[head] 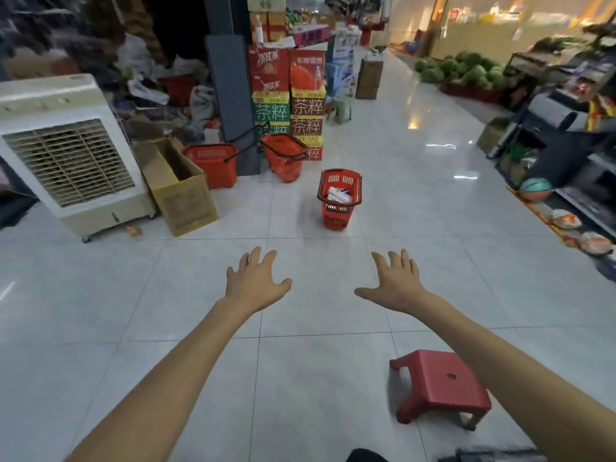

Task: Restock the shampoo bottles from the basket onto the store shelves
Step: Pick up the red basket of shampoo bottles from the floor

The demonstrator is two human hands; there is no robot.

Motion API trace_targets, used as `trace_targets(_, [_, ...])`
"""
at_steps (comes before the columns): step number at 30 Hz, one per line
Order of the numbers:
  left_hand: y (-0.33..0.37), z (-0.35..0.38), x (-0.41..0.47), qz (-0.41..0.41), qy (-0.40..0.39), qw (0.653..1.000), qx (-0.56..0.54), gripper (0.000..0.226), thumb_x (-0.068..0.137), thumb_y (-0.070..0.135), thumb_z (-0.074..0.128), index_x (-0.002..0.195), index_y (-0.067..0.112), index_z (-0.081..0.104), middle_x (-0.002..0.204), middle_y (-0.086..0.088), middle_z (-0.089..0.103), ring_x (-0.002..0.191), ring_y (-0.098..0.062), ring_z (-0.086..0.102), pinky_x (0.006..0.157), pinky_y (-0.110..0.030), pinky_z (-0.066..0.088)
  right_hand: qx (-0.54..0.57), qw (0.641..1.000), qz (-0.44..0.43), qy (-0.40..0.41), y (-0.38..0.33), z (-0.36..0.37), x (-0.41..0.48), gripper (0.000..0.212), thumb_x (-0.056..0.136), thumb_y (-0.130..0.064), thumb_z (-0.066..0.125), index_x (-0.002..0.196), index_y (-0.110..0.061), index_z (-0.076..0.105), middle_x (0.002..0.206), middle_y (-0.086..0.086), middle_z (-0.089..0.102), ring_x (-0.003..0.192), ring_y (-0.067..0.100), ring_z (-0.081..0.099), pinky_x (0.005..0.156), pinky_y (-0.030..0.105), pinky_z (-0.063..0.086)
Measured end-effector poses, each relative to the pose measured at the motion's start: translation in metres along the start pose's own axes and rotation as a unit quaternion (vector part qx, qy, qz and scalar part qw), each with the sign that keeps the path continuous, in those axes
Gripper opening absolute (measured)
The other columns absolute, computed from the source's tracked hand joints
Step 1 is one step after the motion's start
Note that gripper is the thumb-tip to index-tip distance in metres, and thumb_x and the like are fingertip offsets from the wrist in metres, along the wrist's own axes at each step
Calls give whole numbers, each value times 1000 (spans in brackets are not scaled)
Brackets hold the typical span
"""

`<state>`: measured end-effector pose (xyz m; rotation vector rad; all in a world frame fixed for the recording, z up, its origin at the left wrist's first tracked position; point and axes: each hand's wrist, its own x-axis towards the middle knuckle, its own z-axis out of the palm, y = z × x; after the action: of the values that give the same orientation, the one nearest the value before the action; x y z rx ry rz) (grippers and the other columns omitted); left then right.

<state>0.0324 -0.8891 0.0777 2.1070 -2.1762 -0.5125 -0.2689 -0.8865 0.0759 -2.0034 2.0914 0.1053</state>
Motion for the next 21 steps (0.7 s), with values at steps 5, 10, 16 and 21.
trace_targets(5, [32, 2, 83, 33, -16, 999, 11, 86, 89, 67, 53, 161, 30, 24, 171, -5, 12, 156, -29, 15, 120, -62, 22, 16, 999, 30, -2, 31, -6, 54, 104, 83, -75, 57, 161, -21, 15, 165, 19, 15, 154, 44, -5, 125, 55, 5])
trace_targets(10, [76, 5, 181, 48, -24, 998, 42, 86, 89, 68, 53, 161, 30, 25, 171, -5, 15, 156, -28, 17, 120, -61, 22, 42, 997, 60, -8, 75, -14, 135, 104, 83, -76, 57, 161, -22, 15, 166, 19, 13, 154, 44, -6, 125, 55, 5])
trace_targets(16, [126, -6, 282, 47, -18, 997, 51, 83, 88, 67, 55, 159, 30, 31, 168, -2, 26, 154, -25, 25, 119, -59, 26, 56, 996, 66, -14, 131, -33, 220, 104, 84, -75, 56, 161, -22, 13, 167, 19, 12, 154, 44, -8, 125, 55, 3])
trace_targets(21, [151, 6, 347, 45, -17, 998, 40, 78, 88, 64, 55, 156, 30, 38, 164, 0, 34, 152, -22, 30, 119, -57, 31, 63, 995, 67, -39, 162, -33, 293, 104, 83, -75, 56, 161, -20, 15, 165, 20, 14, 154, 45, -6, 125, 55, 4])
